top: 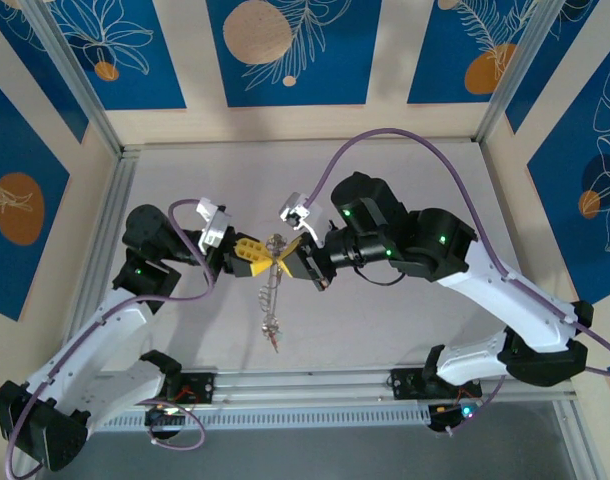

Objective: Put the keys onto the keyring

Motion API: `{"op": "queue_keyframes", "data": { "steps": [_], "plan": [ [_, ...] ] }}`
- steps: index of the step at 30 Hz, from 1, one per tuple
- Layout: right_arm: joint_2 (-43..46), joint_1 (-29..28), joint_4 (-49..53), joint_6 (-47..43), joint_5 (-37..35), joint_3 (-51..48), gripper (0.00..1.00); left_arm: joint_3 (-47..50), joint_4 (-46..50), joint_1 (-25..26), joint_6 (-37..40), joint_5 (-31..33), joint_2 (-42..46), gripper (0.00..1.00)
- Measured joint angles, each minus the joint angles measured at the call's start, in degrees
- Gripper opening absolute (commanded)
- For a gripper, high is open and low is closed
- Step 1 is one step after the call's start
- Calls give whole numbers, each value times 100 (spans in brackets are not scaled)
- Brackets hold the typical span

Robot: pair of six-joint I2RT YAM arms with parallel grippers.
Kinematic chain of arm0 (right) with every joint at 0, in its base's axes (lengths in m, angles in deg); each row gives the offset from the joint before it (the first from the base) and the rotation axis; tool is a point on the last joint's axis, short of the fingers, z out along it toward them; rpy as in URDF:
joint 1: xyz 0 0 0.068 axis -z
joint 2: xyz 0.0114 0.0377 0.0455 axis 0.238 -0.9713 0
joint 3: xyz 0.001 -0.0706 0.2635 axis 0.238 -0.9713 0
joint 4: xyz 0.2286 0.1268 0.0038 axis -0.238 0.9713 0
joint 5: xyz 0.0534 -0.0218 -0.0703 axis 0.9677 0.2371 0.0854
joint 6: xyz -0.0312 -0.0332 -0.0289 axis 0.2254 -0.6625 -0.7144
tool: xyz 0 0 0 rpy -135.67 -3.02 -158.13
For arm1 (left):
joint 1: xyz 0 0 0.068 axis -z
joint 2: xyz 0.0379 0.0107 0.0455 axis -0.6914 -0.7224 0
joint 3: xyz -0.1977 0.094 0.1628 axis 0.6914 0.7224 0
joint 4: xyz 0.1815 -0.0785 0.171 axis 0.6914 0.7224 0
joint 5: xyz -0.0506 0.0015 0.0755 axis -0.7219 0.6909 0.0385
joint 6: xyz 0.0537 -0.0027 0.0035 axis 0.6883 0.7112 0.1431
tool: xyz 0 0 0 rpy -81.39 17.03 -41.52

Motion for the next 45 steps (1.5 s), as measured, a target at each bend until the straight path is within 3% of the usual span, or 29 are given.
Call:
{"op": "queue_keyframes", "data": {
  "steps": [19, 45],
  "plan": [
    [50, 26, -271, -136, 197, -74, 0, -256, 732, -11, 481, 4, 81, 0],
    [-396, 13, 103, -476, 190, 452, 0, -452, 2017, -48, 1329, 260, 151, 0]
  ]
}}
